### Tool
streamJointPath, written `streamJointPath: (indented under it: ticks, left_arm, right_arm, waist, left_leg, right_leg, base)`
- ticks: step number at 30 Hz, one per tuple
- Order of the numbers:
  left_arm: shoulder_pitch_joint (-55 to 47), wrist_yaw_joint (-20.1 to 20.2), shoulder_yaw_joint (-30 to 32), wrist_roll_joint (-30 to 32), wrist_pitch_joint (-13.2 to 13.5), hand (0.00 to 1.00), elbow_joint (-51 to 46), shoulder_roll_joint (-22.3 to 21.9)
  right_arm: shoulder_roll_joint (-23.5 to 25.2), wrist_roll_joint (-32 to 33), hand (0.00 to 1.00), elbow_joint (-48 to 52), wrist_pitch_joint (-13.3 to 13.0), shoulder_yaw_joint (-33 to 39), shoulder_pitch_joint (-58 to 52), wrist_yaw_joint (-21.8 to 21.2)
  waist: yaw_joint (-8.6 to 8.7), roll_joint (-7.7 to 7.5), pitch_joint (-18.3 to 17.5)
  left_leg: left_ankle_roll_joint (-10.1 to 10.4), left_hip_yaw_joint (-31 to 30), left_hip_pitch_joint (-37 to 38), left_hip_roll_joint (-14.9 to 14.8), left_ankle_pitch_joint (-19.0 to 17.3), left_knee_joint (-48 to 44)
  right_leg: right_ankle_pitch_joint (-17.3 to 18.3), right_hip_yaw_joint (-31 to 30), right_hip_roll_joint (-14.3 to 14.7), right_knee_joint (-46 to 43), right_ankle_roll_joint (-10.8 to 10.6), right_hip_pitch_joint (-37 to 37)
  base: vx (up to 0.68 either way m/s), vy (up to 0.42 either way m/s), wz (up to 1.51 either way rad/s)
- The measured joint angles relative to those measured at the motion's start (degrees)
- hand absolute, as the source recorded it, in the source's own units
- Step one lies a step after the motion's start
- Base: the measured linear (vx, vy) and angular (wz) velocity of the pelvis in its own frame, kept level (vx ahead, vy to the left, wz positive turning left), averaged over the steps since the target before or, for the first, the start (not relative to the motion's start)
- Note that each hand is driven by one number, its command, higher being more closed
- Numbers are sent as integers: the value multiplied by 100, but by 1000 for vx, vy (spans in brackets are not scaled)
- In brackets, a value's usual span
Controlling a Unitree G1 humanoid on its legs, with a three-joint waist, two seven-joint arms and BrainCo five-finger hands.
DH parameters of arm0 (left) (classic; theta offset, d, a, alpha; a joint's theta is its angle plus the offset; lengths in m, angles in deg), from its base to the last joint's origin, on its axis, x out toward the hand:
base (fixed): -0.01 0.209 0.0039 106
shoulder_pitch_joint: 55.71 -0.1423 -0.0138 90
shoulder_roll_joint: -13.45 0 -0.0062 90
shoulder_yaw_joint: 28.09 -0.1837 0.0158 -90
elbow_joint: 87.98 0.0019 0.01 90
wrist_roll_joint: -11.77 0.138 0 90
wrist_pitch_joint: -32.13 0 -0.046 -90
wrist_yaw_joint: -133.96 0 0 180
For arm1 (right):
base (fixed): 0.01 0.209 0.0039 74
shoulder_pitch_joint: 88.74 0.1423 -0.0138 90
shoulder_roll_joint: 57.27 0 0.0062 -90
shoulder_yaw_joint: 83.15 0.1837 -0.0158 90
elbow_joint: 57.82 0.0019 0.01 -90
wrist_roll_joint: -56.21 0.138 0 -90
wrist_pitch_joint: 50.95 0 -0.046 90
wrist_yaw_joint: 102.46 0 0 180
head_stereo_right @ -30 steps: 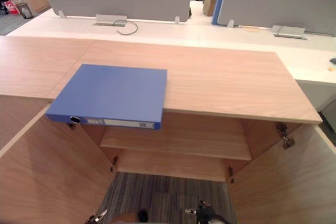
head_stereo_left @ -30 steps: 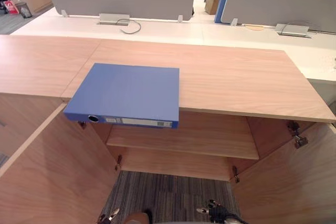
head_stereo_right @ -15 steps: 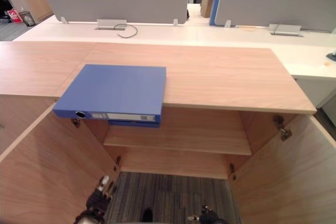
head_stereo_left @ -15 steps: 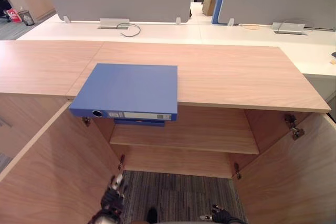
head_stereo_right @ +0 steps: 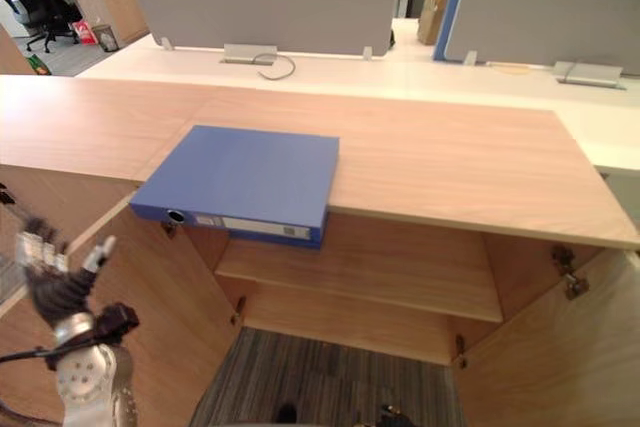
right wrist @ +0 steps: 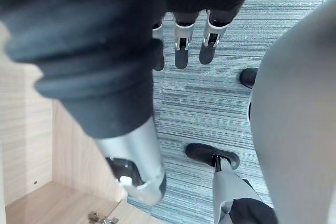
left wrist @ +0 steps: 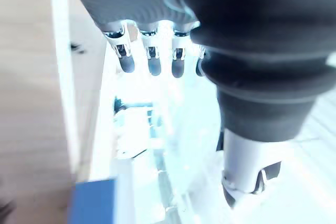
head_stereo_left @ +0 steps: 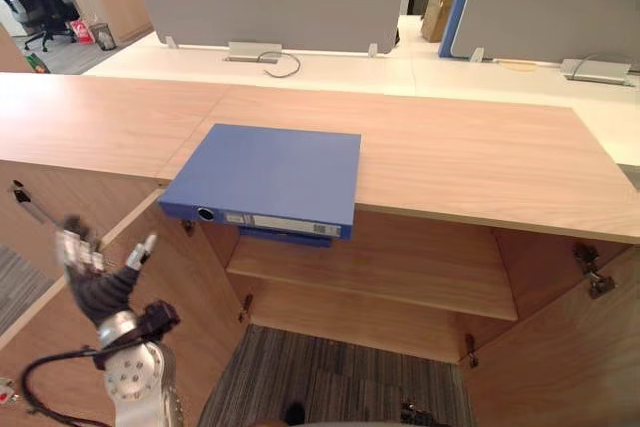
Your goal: Walk over to the cabinet, pick up the folder, carry it to the office cabinet, place the folder inside the office cabinet, then close the office cabinet door
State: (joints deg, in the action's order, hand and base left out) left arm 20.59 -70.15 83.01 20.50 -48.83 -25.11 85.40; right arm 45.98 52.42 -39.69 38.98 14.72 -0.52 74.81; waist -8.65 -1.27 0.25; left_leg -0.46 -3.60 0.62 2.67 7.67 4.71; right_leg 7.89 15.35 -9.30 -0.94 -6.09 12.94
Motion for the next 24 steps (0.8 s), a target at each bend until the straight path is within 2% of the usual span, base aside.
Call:
streamJointPath:
  ticks: [4, 7, 10, 12, 17, 20, 24]
  left_arm:
    - [111, -478, 260, 1283, -55, 0, -711, 69]
    - [186, -594, -143, 2188, -72, 0, -1017, 562]
    - [359, -646, -415, 2980, -87, 0, -1023, 685]
    - [392, -692, -648, 3153, -141, 0, -981, 683]
    - [385, -486, -1356, 3420, -65, 0, -608, 684]
    - [385, -351, -1709, 3559, -59, 0, -405, 692]
    - [380, -164, -2146, 3696, 98, 0, -283, 845]
  right_arm:
    - [88, -211, 0, 151, -2, 416, -63, 1]
    - [90, -271, 0, 158, -6, 433, -88, 1]
    - [109, -424, 0, 165, -43, 424, -85, 1]
    - [117, -421, 0, 164, -92, 412, -77, 7]
    - [108, -414, 0, 146, -124, 249, -70, 56]
    - [85, -418, 0, 140, -152, -143, -21, 58]
    - [65, -419, 0, 134, -187, -489, -3, 58]
  waist:
    - [69, 19, -52]
    - [50, 20, -85]
    - [60, 1, -148]
    - [86, -30, -158]
    - [92, -55, -177]
    - [98, -68, -184]
    - [107, -73, -204]
  left_leg:
    - [-1, 35, 58, -30, -3, 23]
    - [31, 64, 52, -63, 17, 24]
    - [47, 169, 40, -125, 28, 24]
    - [49, 192, 32, -151, 35, 22]
    - [20, 255, 30, -187, 57, 20]
    - [20, 275, 29, -200, 56, 20]
    - [21, 289, 29, -205, 55, 20]
  right_leg:
    - [4, -4, 13, -53, 6, 4]
    - [7, -36, 38, -26, 11, -23]
    - [-34, -175, 114, 19, 62, -78]
    - [-57, -208, 122, 41, 78, -94]
    - [-66, -306, 151, 73, 85, -104]
    - [-68, -319, 157, 70, 88, -110]
    - [-68, -333, 156, 60, 88, -122]
  base:
    - [-58, 19, -6]
    - [-54, 24, -4]
    - [-31, 12, -21]
    - [-11, 0, -12]
    - [3, -1, -7]
    - [-1, -2, -3]
    - [-29, 9, -1]
